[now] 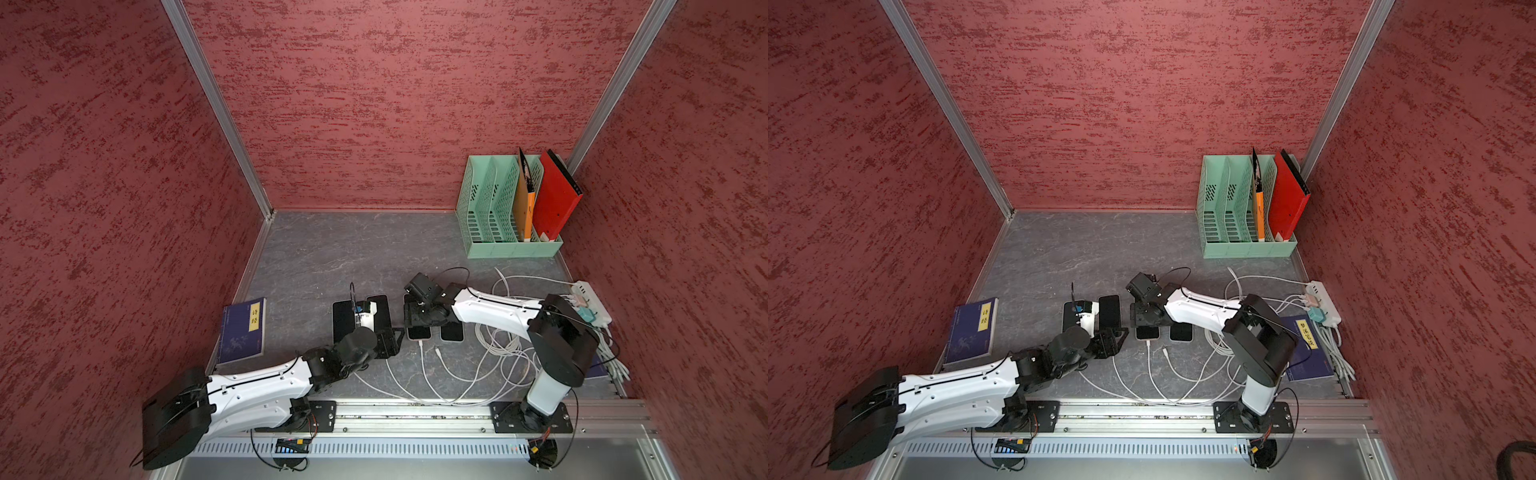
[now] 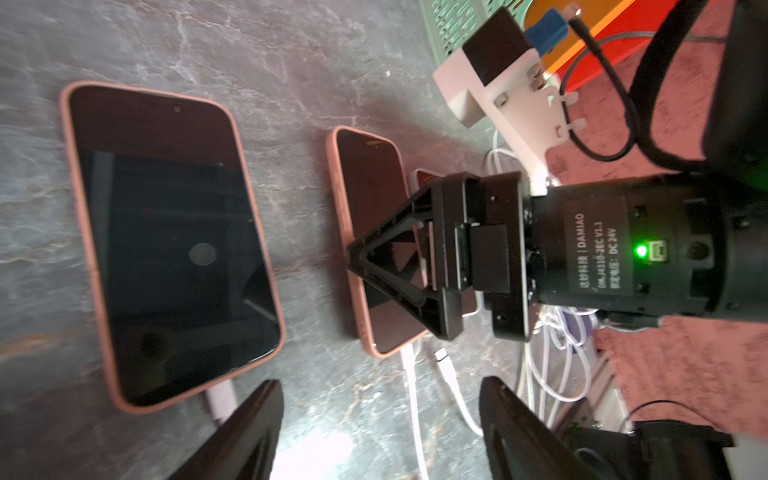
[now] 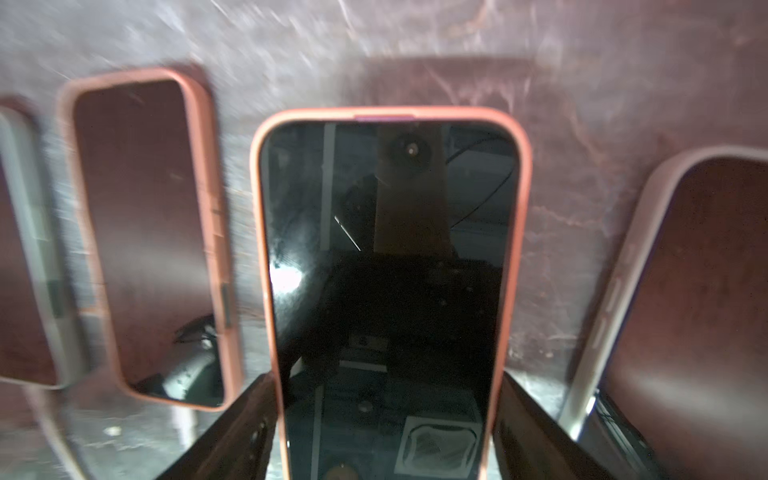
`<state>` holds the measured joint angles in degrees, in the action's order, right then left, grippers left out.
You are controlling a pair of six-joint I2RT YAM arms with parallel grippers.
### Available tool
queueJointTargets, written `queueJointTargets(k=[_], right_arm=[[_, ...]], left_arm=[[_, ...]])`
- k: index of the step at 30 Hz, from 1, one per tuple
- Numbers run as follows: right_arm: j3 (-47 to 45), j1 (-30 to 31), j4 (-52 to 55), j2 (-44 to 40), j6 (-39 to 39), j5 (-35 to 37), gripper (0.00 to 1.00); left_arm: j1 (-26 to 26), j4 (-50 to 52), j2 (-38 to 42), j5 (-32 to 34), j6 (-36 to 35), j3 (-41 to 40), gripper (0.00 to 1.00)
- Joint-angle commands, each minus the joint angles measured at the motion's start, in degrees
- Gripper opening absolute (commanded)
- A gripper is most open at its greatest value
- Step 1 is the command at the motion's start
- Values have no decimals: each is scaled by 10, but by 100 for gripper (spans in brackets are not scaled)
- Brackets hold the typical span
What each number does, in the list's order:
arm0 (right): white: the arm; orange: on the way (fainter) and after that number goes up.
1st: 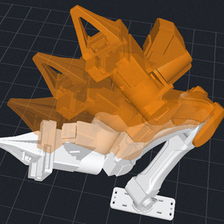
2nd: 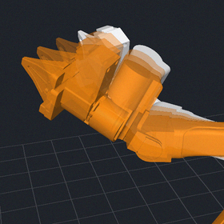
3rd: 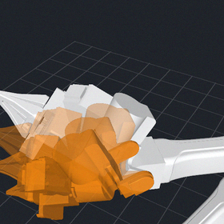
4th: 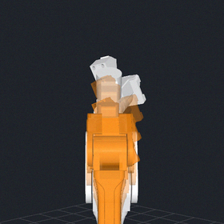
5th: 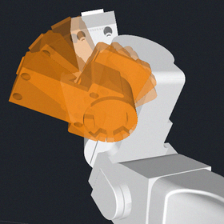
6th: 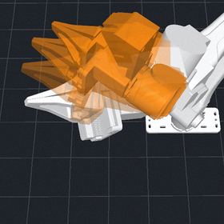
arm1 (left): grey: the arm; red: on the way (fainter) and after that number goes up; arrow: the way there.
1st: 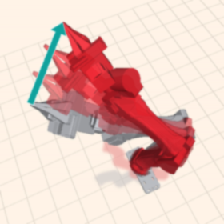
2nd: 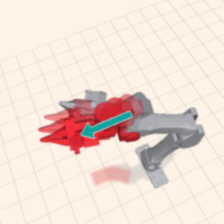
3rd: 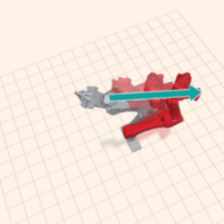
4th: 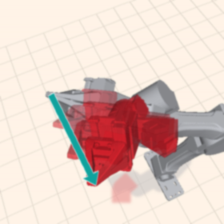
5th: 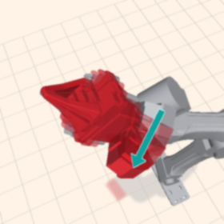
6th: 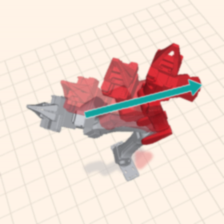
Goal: Unplug the charging cable from the phone
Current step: Pick up the phone at the center of the board.
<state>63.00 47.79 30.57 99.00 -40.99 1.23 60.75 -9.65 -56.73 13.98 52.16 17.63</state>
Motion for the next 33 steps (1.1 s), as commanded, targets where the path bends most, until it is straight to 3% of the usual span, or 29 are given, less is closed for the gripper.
queueJointTargets(k=[1, 12, 20, 26, 29, 33], right_arm=[[-1, -3, -42, -30, -18, -3, 28], [-27, -3, -69, -63, -46, 1, 27], [-36, -4, -83, -87, -58, -2, 27], [-38, -3, -78, -99, -59, -4, 27], [-40, -4, -82, -100, -62, -5, 28], [-43, -3, -85, -101, -66, -5, 28]], left_arm=[[8, -70, -14, 3, -1, -7, 77], [63, -150, -135, -14, 0, 25, 76], [65, -141, -129, -9, 11, 25, 67], [-6, 42, -57, -117, 27, 81, 63], [-20, 46, -25, -142, 38, 65, 63], [-23, -45, -60, -187, 70, 26, 60]])
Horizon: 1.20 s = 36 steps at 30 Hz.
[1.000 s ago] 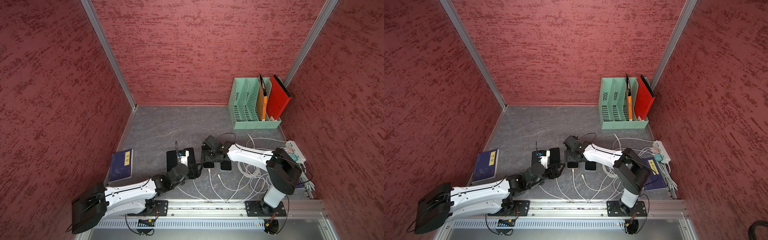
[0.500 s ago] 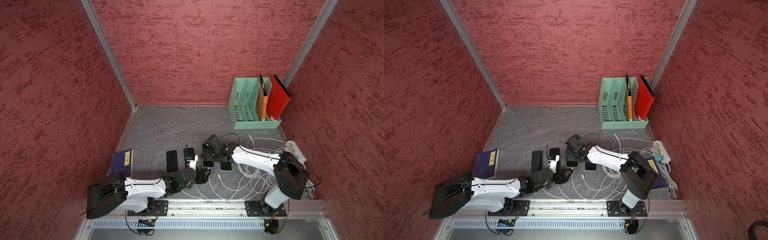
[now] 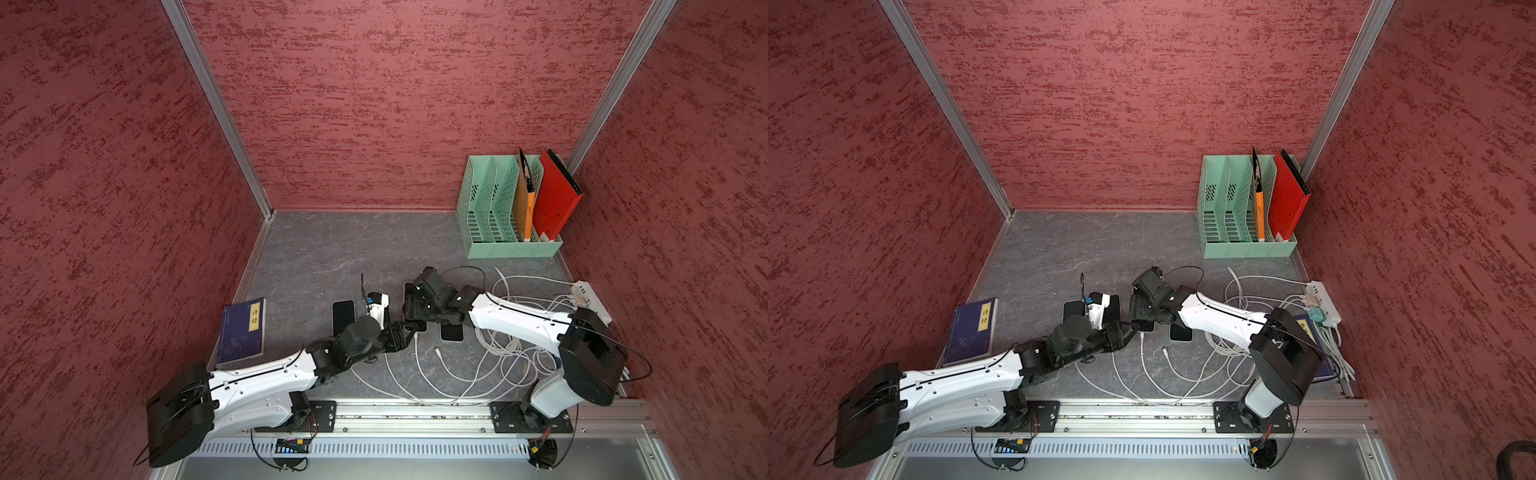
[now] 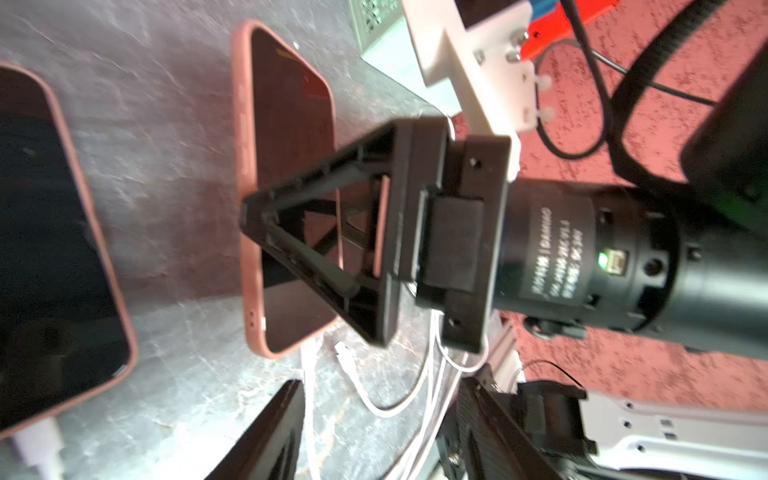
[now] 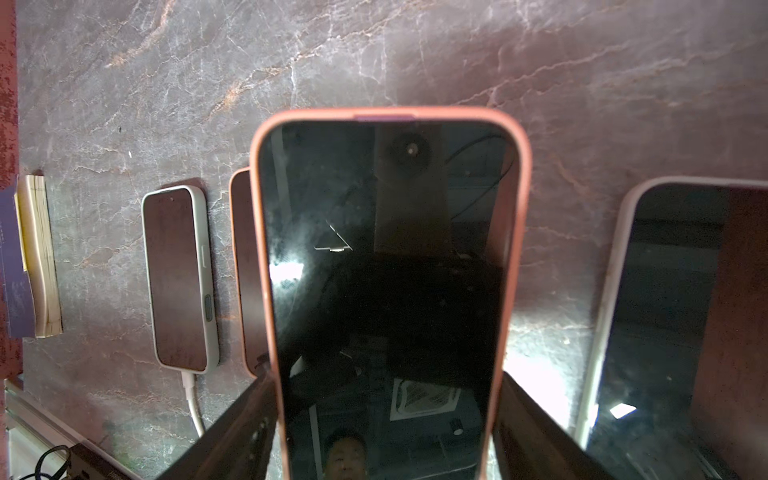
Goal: Unplug the charging cable from the phone
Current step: Pick up the phone at the center of the board, then remove the charging cable from the phone.
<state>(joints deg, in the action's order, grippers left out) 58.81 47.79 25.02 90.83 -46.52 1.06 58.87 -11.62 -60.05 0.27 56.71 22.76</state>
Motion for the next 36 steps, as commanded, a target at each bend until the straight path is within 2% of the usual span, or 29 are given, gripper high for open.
queueJointTargets(k=[1, 10, 17, 23, 29, 33, 36], right_arm=[[-4, -3, -32, -21, -14, -2, 28], [-6, -4, -25, -39, -20, -3, 28], [-13, -4, -36, -40, -25, -6, 28], [-11, -4, -34, -40, -24, -9, 28], [-16, -4, -36, -43, -26, -11, 27], [-16, -4, -35, -48, -27, -7, 27], [-17, -4, -35, -46, -27, -4, 27]], left_arm=[[-4, -37, -41, -55, 30, -27, 59], [-6, -70, -127, -96, 40, 4, 51], [-8, -91, -156, -109, 55, 1, 44], [-8, -79, -174, -116, 49, 19, 33], [-7, -75, -181, -114, 41, 25, 27], [-7, -69, -183, -114, 40, 30, 13], [-7, -67, -180, -111, 40, 29, 12]])
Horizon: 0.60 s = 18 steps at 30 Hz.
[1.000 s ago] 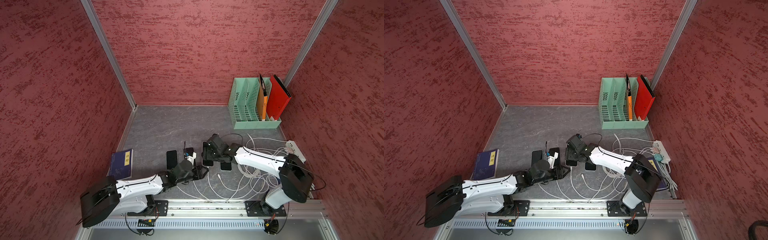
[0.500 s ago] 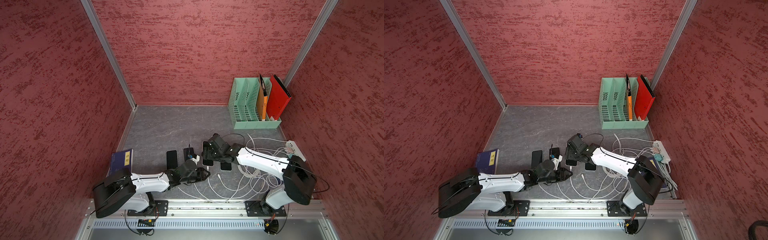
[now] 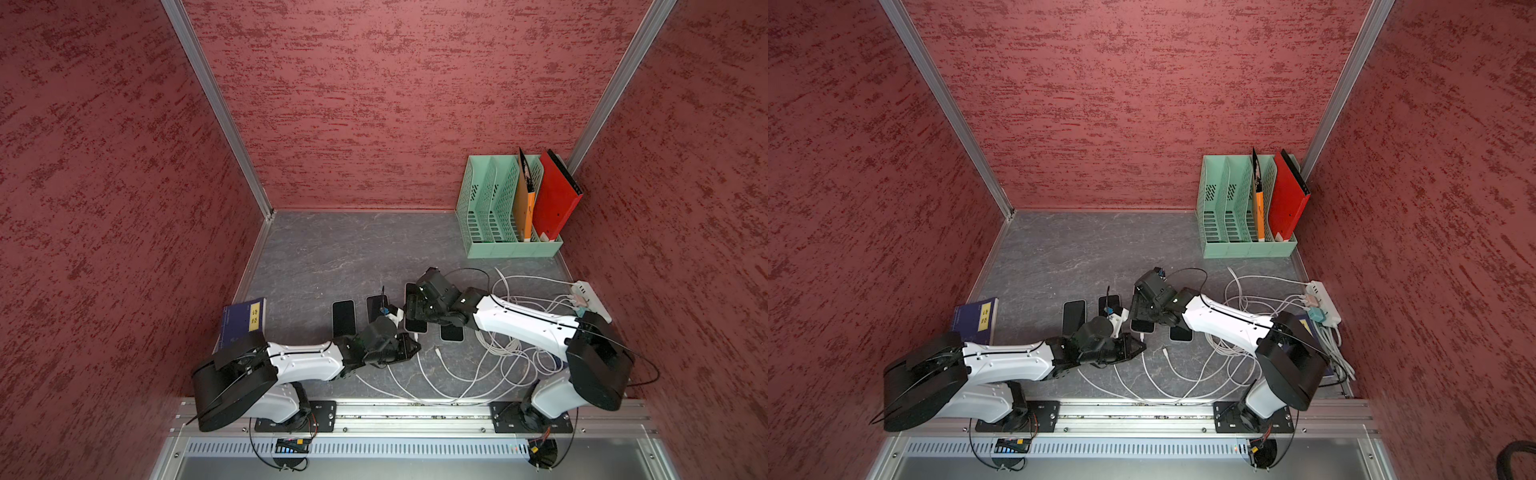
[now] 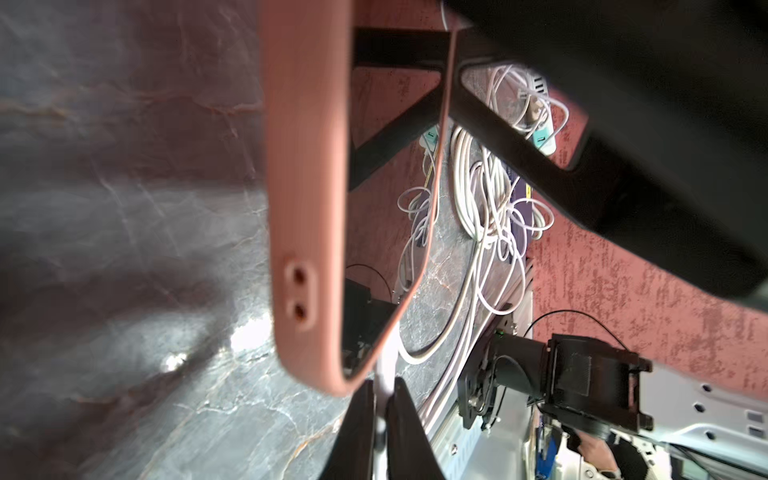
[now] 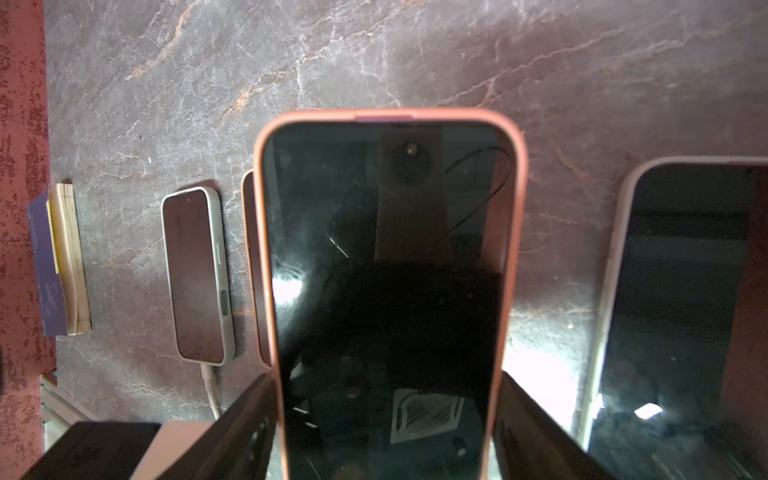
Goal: Unplug the charging cable from the phone
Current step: Remove the charging cable from the phone.
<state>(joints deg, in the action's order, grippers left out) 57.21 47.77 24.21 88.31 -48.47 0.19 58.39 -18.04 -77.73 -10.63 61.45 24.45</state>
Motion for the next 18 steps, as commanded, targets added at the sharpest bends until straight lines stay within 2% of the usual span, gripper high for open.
queueJointTargets(k=[1, 7, 18], right_arm=[[-2, -4, -28, -21, -7, 4, 27], [-1, -4, -30, -23, -9, 5, 27], [2, -4, -24, -30, -8, 14, 27]], left_arm=[[-1, -2, -1, 0, -7, 12, 12], [1, 8, 3, 4, -9, 14, 0], [11, 65, 19, 19, -44, 35, 0]])
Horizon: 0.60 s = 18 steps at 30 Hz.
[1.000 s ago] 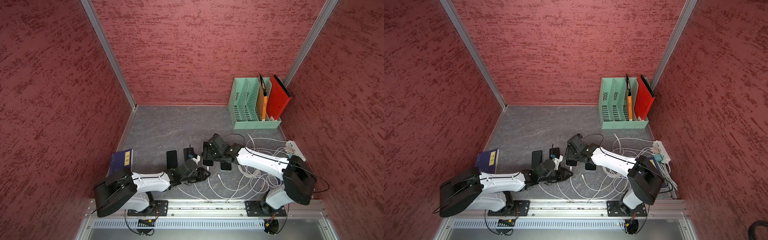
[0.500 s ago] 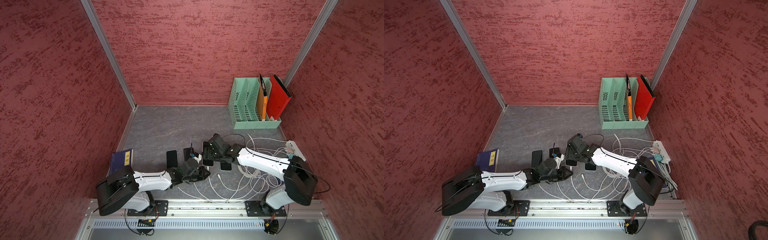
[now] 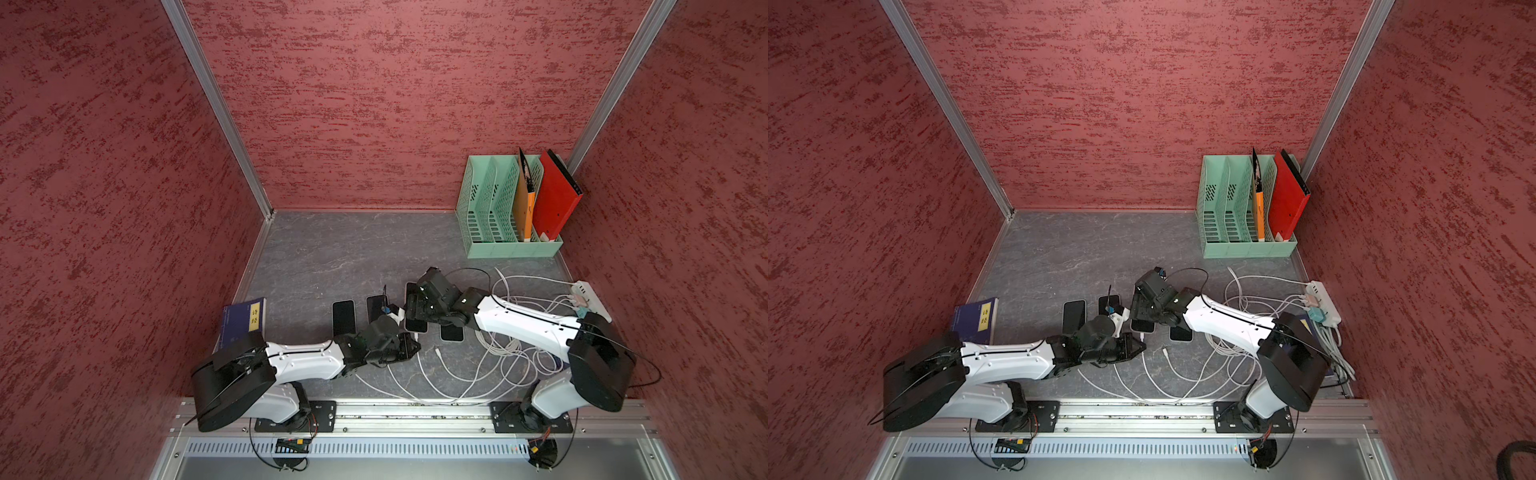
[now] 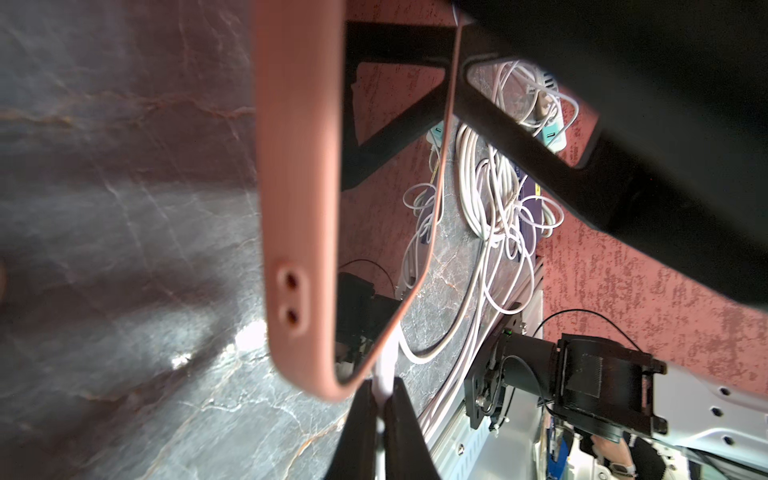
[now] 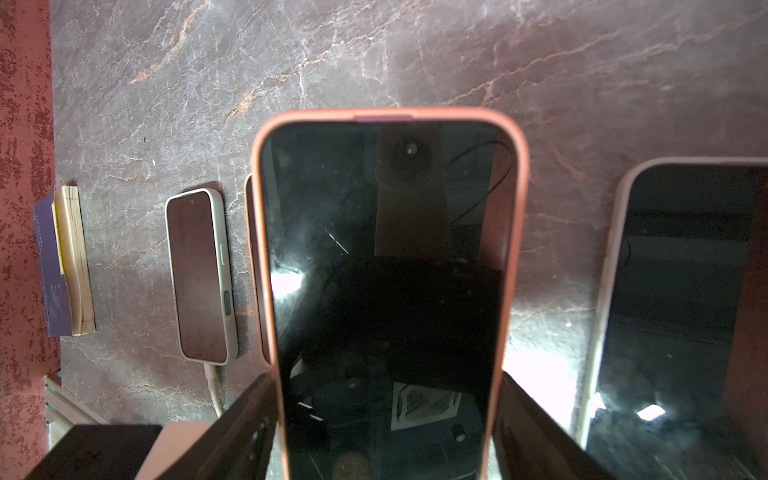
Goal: Unplug the charging cable from the phone
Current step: Remove the charging cable from the phone.
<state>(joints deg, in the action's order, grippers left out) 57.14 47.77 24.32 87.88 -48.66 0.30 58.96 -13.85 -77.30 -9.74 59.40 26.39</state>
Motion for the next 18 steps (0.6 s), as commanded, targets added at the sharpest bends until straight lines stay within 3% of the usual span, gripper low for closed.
queueJointTargets(k=[1, 18], right_arm=[[3, -5, -24, -25, -5, 13, 27], [25, -22, -10, -30, 1, 12, 27]], left_arm=[[6, 27, 16, 12, -26, 16, 0], [12, 32, 17, 12, -42, 24, 0]])
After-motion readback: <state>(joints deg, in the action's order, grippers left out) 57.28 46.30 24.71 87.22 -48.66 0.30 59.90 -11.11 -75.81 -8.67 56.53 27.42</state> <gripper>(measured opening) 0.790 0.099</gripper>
